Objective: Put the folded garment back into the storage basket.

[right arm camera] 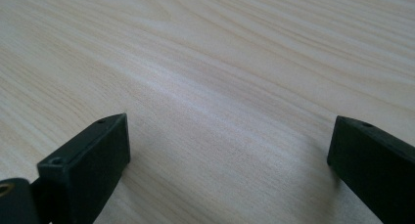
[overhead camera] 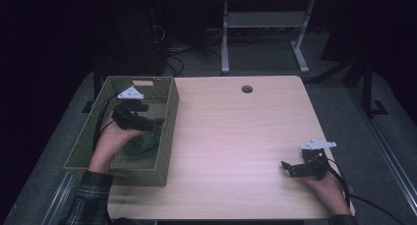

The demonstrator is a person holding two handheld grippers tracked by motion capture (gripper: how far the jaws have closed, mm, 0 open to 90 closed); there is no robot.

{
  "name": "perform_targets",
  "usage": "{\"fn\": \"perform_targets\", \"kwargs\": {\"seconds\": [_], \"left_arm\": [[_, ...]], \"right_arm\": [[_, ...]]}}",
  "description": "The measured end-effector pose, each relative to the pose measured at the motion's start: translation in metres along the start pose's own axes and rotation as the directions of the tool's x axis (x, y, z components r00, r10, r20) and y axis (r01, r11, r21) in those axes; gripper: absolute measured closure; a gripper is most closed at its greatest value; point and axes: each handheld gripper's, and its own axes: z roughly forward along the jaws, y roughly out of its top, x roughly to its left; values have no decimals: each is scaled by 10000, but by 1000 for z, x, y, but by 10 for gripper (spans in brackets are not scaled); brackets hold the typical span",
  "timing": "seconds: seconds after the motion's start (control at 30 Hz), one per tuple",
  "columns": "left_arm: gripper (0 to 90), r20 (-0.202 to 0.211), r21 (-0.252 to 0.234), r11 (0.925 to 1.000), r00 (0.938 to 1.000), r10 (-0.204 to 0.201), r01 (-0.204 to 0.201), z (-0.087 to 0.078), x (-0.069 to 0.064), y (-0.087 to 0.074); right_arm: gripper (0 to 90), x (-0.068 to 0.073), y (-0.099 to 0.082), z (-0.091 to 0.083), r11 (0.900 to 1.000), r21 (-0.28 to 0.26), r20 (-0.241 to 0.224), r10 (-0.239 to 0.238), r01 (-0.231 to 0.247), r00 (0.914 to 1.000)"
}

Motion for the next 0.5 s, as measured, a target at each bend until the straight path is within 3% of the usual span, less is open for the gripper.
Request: {"fn": "perform_targets", "kwargs": {"seconds": [0.2, 0.5], "left_arm": [[138, 210, -185, 9998, 9998, -34, 38, 11, -17, 8], [138, 777, -352, 9992, 9967, 238, -212, 31, -45, 20]], "right_arm": [[19, 0, 0, 0, 10000, 2, 0, 2, -2, 10000], [19, 0, 0, 0, 10000, 1, -10, 10, -10, 10000]]}}
